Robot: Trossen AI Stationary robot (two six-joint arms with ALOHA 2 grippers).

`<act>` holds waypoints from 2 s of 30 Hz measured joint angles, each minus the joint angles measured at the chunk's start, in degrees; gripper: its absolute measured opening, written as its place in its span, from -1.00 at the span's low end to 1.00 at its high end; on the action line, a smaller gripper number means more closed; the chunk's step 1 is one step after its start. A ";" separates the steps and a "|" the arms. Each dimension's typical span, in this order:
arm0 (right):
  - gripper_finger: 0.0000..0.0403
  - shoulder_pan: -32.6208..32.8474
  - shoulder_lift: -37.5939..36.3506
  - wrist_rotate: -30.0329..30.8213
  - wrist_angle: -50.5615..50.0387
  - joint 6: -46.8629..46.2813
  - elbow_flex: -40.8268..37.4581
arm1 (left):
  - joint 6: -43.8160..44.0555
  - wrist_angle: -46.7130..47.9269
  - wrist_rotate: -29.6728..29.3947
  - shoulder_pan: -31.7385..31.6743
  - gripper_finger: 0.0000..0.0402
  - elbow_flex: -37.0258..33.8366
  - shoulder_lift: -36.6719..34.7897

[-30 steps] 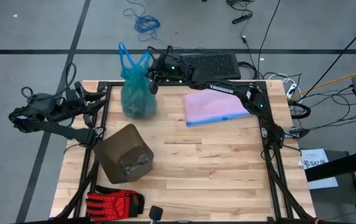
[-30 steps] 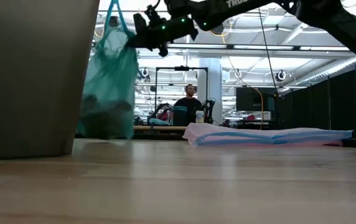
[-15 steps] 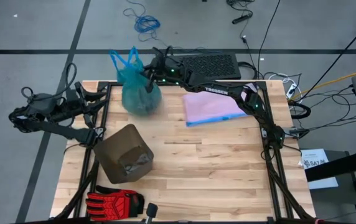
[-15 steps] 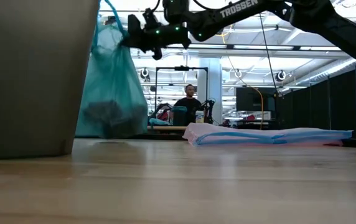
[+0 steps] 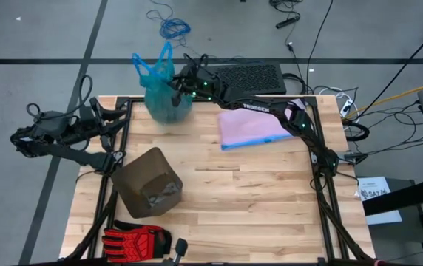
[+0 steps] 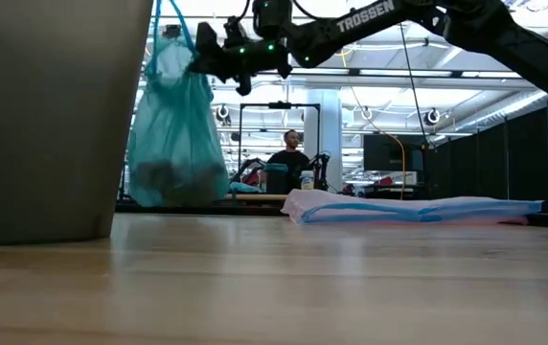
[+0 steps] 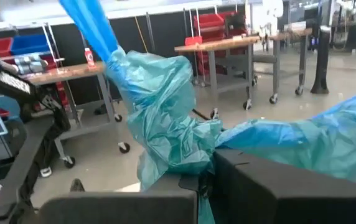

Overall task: Place trash/remove bag and relplace
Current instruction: Remove the trash bag from the trash bin

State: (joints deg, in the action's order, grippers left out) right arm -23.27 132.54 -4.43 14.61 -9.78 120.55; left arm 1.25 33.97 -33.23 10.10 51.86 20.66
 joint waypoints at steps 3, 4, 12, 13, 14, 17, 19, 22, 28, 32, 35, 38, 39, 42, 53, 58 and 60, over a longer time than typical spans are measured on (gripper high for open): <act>-1.00 0.15 1.88 -0.30 0.37 -0.11 -0.02 | 0.62 0.04 0.00 -0.01 -0.37 0.00 0.32; -1.00 0.26 2.52 -0.34 0.55 -0.11 -0.02 | 1.08 0.09 0.00 -0.01 -0.37 0.00 0.33; -1.00 0.37 4.01 -1.25 6.35 -1.96 -0.07 | 1.41 0.16 0.04 -0.01 -0.37 -1.98 0.64; -1.00 0.48 4.01 -1.24 8.26 -1.89 -0.07 | 1.41 0.05 0.04 -0.01 -0.37 -2.01 0.62; -1.00 0.50 4.01 -1.27 10.22 -1.76 -0.07 | 1.41 -0.04 0.04 0.00 -0.37 -2.01 0.62; -1.00 0.66 4.01 -1.27 14.34 -1.70 -0.04 | 1.39 -0.10 0.04 -0.01 -0.37 -2.01 0.62; -1.00 0.66 4.01 -1.22 14.80 -1.60 -0.04 | 1.39 -0.10 0.04 -0.01 -0.37 -2.03 0.62; -1.00 0.70 4.26 -1.09 13.97 -1.57 -0.04 | 1.39 -0.08 0.03 -0.01 -0.37 -2.03 0.62; -1.00 0.68 7.64 -0.93 13.43 -4.59 -0.04 | 1.40 -0.08 0.04 0.00 -0.37 -2.03 0.62; -1.00 0.85 9.32 0.04 13.40 -5.20 -0.04 | 1.43 -0.06 0.04 -0.01 -0.37 -2.03 0.62; -0.92 1.11 9.32 0.04 11.95 -6.40 -0.04 | 1.04 -0.10 0.04 -0.01 -0.37 -2.03 0.62; -0.75 1.57 9.31 0.02 10.85 -6.77 -0.04 | 1.34 0.03 0.23 -0.01 -0.37 -2.03 0.60; -0.68 1.86 9.23 0.06 10.65 -6.99 -0.04 | 1.42 0.09 0.93 -0.01 -0.37 -2.03 0.60; -0.44 2.53 8.98 0.07 10.90 -7.13 -0.04 | 1.39 0.10 1.98 -0.01 -0.37 -2.03 0.60; 0.18 3.60 8.57 0.02 12.32 -10.35 -0.03 | 1.43 3.20 2.21 -0.01 -0.37 -2.03 0.60; 0.21 4.51 8.37 0.04 10.34 -7.12 3.47 | 1.41 3.20 2.39 -0.01 -0.37 -2.03 0.60; 0.20 5.11 8.34 0.06 7.89 -4.37 5.52 | 1.37 3.22 2.40 0.00 -0.37 -2.03 0.60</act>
State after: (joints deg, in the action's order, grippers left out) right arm -18.16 140.88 -4.37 22.50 -14.14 126.07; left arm 2.62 37.19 -30.83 10.09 49.82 21.26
